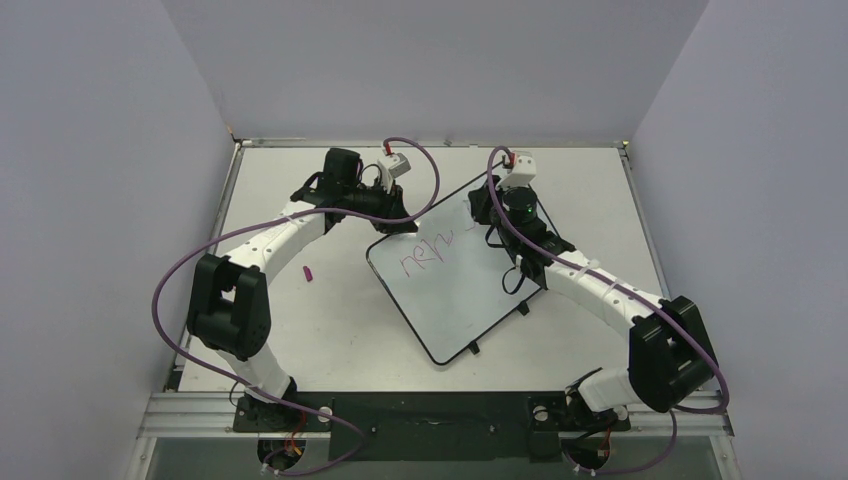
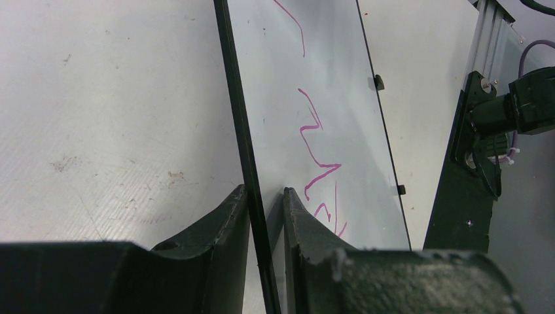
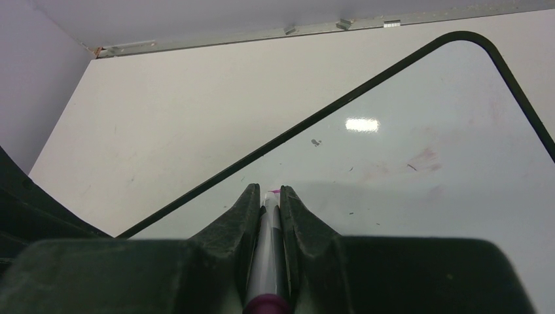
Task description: Write a sentence on the whiteboard
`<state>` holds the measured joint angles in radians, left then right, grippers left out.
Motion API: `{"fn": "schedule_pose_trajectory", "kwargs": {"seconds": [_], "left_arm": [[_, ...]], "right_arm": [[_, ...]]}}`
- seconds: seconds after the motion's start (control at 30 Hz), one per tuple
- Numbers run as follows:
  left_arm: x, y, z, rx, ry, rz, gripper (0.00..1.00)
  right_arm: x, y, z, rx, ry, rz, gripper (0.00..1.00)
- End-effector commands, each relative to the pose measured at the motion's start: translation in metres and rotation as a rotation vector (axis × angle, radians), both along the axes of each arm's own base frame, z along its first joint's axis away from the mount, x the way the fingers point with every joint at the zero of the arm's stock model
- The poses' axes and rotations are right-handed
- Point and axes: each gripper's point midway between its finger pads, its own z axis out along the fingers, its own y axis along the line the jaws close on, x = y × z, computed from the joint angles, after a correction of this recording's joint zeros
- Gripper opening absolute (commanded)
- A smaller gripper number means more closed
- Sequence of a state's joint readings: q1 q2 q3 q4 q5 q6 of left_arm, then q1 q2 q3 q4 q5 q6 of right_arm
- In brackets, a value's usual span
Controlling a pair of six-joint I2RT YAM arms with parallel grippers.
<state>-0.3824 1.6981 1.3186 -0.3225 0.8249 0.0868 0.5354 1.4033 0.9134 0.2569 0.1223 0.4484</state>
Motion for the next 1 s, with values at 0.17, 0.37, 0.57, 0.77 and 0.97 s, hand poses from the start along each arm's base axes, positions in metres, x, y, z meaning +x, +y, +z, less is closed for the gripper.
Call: {"fn": "schedule_pose_trajectory", "kwargs": {"seconds": [0.17, 0.37, 0.57, 0.77, 0.97], "left_arm": [[-0.013, -0.004, 0.008, -0.004, -0.045, -0.058, 0.00], [-0.012, -0.003, 0.008, -0.002, -0.047, -0.056, 0.00], [-0.013, -0.003, 0.008, -0.002, -0.048, -0.055, 0.00], [-0.013, -0.003, 0.009, -0.005, -0.048, -0.057, 0.00], [-0.014, -0.003, 0.010, -0.009, -0.052, -0.061, 0.00]], "right_arm": [[0.000, -0.008, 0.022, -0.010, -0.050, -0.003, 0.00], [-0.005, -0.028, 0.052, -0.010, -0.103, -0.032, 0.00], [-0.004, -0.038, 0.044, -0.021, -0.086, -0.064, 0.00], [-0.004, -0.038, 0.030, -0.024, -0.058, -0.064, 0.00], [0.001, -0.037, 0.024, -0.036, -0.041, -0.067, 0.00]]}}
